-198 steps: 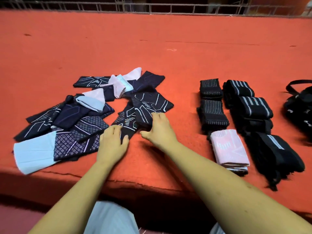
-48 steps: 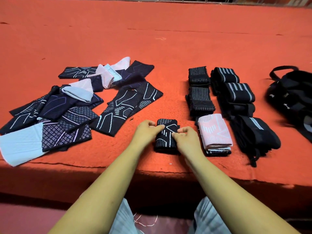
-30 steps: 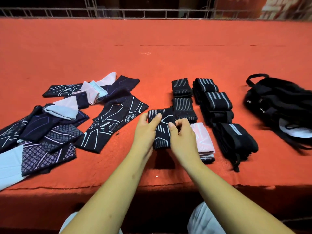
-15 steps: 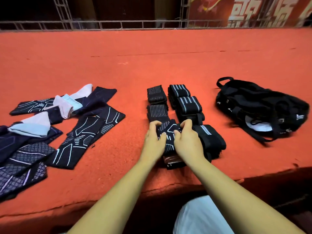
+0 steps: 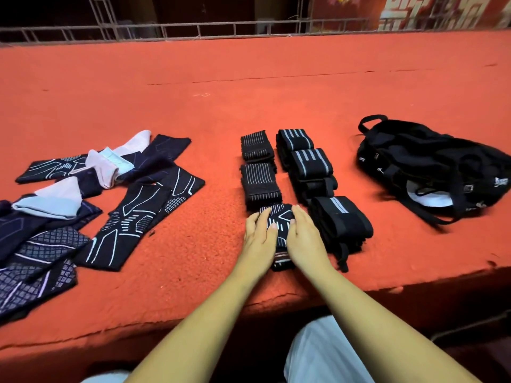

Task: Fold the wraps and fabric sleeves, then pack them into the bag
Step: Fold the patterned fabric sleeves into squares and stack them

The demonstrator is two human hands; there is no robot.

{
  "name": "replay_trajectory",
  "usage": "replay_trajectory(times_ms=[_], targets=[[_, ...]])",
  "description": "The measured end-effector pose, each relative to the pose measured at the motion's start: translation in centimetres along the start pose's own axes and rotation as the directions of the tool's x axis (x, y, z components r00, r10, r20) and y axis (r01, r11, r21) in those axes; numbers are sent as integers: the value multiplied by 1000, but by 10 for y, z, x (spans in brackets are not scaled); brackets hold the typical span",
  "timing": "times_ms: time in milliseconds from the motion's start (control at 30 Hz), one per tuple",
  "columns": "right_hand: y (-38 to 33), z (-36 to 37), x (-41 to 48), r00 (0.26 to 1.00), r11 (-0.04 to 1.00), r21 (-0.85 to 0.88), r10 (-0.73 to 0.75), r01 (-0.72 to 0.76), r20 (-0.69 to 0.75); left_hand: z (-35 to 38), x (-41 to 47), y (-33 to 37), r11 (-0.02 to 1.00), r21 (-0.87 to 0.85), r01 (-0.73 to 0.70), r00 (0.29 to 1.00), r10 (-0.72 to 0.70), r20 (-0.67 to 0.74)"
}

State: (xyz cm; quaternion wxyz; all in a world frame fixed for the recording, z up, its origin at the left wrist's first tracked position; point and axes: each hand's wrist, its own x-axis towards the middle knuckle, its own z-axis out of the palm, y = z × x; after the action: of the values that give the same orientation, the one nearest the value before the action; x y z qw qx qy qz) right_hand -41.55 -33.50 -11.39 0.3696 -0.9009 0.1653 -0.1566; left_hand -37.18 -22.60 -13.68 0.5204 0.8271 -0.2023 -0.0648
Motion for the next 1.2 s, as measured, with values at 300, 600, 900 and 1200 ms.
replay_trajectory(times_ms=[300, 600, 900, 1200], targets=[[-45, -23, 17, 995, 989, -134, -71, 61, -70, -60, 5, 9, 997, -18, -69, 997, 69, -37], [-142, 55, 12, 952, 961, -38, -264, 273, 156, -216, -25, -67, 912, 390, 125, 932, 26, -361], [-154, 155, -7, 880, 966, -59, -201, 250, 431, -263, -73, -132, 619, 755, 216, 963, -6, -271], [-144, 149, -2, 802, 850, 212, -525, 482, 286, -253, -66, -92, 646, 750, -139, 888, 417, -194]])
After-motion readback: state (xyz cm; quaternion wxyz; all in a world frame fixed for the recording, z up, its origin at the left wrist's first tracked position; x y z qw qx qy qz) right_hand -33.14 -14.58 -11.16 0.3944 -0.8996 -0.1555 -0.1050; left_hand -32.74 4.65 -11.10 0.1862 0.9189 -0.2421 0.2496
